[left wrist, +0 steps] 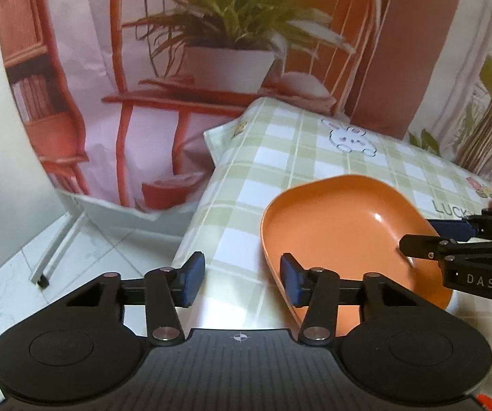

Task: Organize plates and bowls

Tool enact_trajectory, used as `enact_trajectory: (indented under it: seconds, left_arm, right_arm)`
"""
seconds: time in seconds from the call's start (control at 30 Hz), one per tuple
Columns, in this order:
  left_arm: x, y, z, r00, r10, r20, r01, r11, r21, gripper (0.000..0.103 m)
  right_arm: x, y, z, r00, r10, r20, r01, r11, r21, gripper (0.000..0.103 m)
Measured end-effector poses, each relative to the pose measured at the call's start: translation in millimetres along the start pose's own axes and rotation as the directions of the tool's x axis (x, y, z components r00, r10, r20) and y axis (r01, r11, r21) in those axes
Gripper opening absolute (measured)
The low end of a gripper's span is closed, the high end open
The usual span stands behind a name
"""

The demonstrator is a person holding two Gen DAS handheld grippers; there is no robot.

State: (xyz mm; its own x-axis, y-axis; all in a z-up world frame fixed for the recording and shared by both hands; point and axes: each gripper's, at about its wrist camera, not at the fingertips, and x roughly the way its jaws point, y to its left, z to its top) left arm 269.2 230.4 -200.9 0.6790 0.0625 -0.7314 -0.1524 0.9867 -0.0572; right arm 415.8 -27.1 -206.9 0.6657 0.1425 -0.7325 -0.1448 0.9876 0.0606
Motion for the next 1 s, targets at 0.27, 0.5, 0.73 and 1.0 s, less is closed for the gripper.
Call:
enact_trajectory:
  seconds: [0.27,0.5,0.73,1.0]
  left_arm:
    - [0.9,-14.1,-1.5,0.999,-0.033,0.006,0.033,0.999,0.022,0.014]
    - [-1.9,-22.4,-0.8,1.0,0.005,-0.006,-0.005,1.0,0.025,0.008]
    - [-22.2,-33.9,7.4,1.0,-0.02,0.016,0.019,0.998,0.059,0.008]
    - [-55.0,-53.0,13.8,0.997,-0.062,0.042,0.059,0.996,0.07,0.008]
  right_arm:
    - [5.2,-7.6,-6.9,1.0,0.025,-0.017,-0.024,0.998,0.062,0.016]
    - [-3.1,-1.7,-7.8,1.0,0.017,-0.024,-0.016,0.998,0.065,0.007]
    - [-23.7,-7.3,-6.9,1.0,0.003,-0.025,0.0,0.992,0.127,0.006]
    - [-67.8,-21.5,-8.7,1.0,-0.008,0.019,0.004,0.979,0.204,0.006]
